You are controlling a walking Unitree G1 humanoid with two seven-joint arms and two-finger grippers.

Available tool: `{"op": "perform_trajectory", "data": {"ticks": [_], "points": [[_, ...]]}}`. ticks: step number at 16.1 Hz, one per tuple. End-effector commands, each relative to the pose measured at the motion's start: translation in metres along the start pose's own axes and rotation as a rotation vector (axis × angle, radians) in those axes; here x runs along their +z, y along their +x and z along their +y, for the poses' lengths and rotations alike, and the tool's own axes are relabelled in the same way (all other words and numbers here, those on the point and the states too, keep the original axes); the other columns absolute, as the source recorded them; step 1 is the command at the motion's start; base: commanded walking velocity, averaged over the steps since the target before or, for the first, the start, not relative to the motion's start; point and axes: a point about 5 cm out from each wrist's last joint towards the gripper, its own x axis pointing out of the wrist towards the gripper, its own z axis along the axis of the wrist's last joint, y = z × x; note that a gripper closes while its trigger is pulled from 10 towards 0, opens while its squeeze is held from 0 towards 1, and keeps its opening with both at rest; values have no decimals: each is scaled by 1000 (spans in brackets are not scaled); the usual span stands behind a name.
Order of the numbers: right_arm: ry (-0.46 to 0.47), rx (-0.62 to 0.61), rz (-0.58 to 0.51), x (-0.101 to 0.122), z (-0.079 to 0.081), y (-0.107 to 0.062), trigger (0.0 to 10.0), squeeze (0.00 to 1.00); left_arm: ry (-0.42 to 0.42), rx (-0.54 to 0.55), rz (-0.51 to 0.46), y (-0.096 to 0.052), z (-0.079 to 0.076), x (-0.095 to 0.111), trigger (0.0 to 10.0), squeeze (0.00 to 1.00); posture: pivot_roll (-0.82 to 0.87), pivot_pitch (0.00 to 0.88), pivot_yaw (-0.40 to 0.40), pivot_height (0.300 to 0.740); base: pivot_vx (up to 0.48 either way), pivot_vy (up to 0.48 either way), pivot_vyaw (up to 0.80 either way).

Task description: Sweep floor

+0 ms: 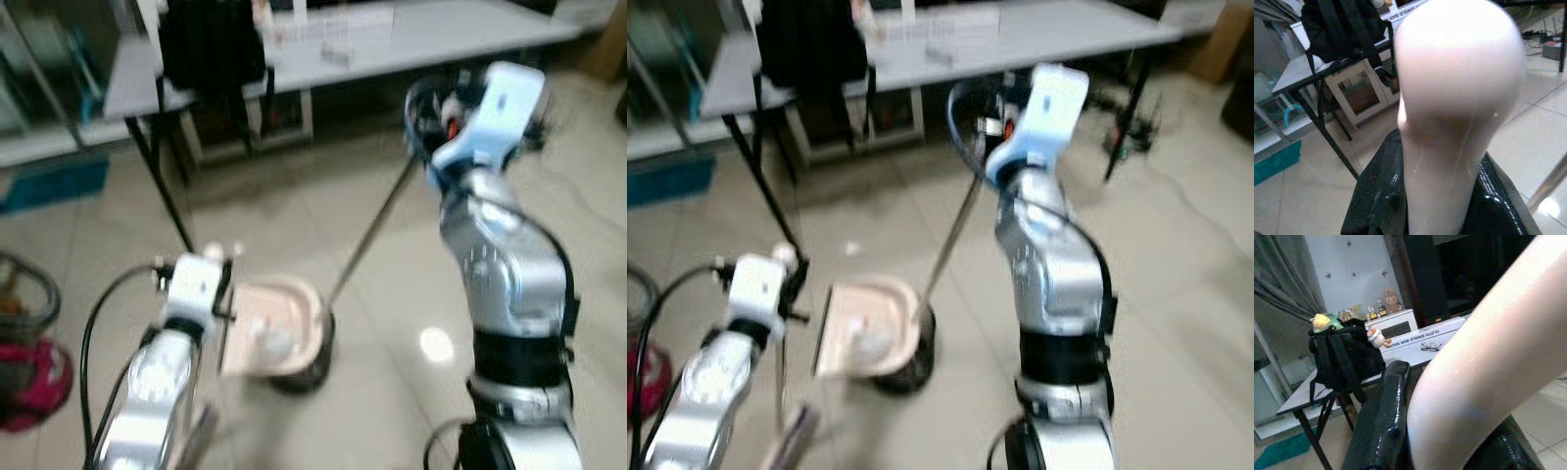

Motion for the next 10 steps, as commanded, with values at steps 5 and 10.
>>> {"op": "perform_trajectory", "data": {"ticks": [5,10], "points": [[-1,-33,-63,12,-6,-1,10000,0,14,-7,-38,3,1,9,10000,0,-72,0,72,740,374,0,0],[-2,-45,-65,12,-9,-1,10000,0,-4,0,-40,3,1,9,10000,0,-71,0,73,740,217,0,0]]}}
